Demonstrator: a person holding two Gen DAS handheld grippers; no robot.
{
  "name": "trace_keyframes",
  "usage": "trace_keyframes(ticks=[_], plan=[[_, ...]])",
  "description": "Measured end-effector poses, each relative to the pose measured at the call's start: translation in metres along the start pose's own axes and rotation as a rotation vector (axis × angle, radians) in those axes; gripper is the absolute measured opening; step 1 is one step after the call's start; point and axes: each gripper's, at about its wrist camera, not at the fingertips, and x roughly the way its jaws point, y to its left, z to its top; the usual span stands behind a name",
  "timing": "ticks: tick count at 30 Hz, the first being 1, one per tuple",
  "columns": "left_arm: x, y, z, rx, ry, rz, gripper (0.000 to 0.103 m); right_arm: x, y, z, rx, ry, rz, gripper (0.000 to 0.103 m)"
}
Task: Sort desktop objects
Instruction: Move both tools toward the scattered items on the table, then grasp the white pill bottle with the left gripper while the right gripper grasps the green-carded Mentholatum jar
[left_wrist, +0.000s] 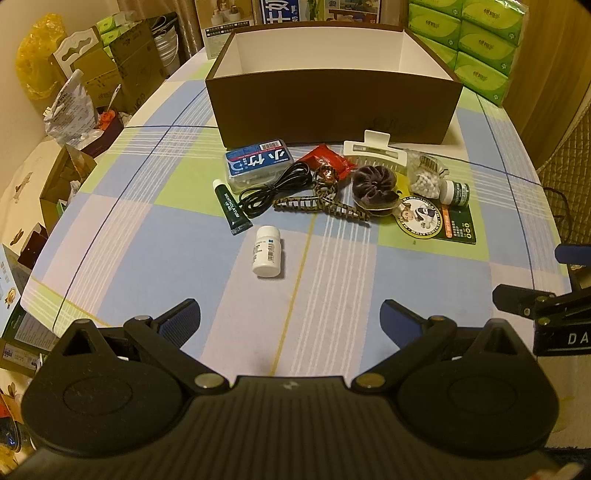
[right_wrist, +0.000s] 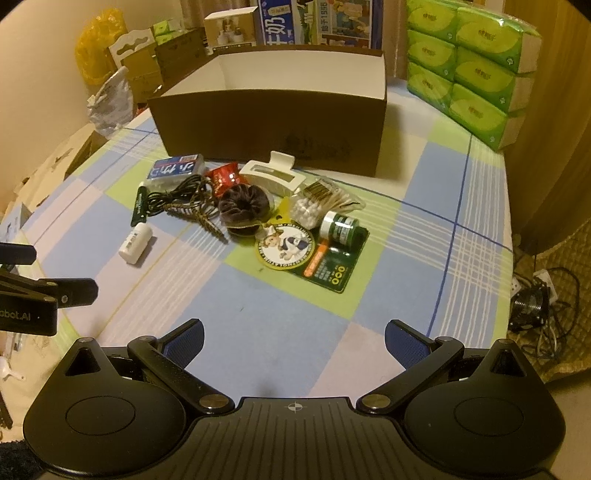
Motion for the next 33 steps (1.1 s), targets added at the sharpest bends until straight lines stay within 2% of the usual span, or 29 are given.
trace_keyframes(ticks=[6,16,21,29,31,33], plan=[[0.008,0.005,0.003,-0.006,0.003,0.009,0.102,0.008,-0.005,0.002,0.017,0.0,-0.009,0.101],[0.029,0.019,0.013,-0.02,0.016,-0.017,0.102,0.022,-0.014,0.007,0.072,-0.053,-0.007,0.101],[0.045,0.025,0.02,-0.016,0.017,-0.025,0.102,0.034,-0.02,0.012,0.097,-0.053,-0.008,0.101],[0.073,0.033,0.029,-0.012,0.029,-0.06,0.087,0.053,-0.031,0.018,0.144,-0.057,-0.007,0.101],[0.08,0.034,0.031,-0.006,0.038,-0.066,0.077,0.056,-0.031,0.019,0.141,-0.054,-0.011,0.101],[0.086,0.035,0.033,0.0,0.045,-0.075,0.072,0.06,-0.032,0.021,0.143,-0.048,-0.016,0.101]])
